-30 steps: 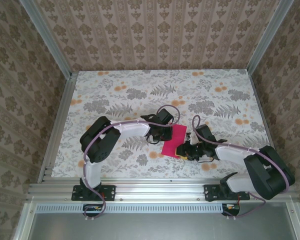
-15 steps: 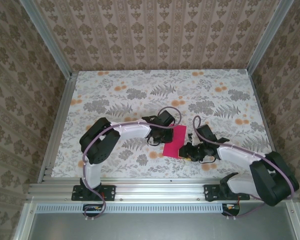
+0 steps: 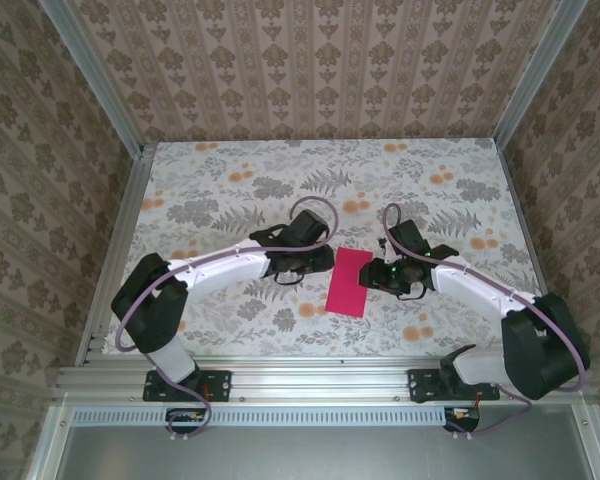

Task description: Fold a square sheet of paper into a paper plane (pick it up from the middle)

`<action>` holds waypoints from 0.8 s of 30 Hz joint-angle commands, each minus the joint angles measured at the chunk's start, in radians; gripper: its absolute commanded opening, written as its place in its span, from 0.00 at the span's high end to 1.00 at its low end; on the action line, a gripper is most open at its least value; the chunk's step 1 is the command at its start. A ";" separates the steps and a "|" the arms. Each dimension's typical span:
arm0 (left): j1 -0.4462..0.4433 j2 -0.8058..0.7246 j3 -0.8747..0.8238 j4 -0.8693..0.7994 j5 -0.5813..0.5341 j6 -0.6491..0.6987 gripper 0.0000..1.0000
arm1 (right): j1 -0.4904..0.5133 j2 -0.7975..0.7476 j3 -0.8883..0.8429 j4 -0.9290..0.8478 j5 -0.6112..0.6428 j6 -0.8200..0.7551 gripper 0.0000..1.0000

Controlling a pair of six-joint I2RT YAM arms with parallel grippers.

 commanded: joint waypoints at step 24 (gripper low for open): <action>0.069 0.069 -0.066 0.126 0.186 -0.007 0.60 | 0.022 0.259 0.107 0.036 0.054 0.010 0.53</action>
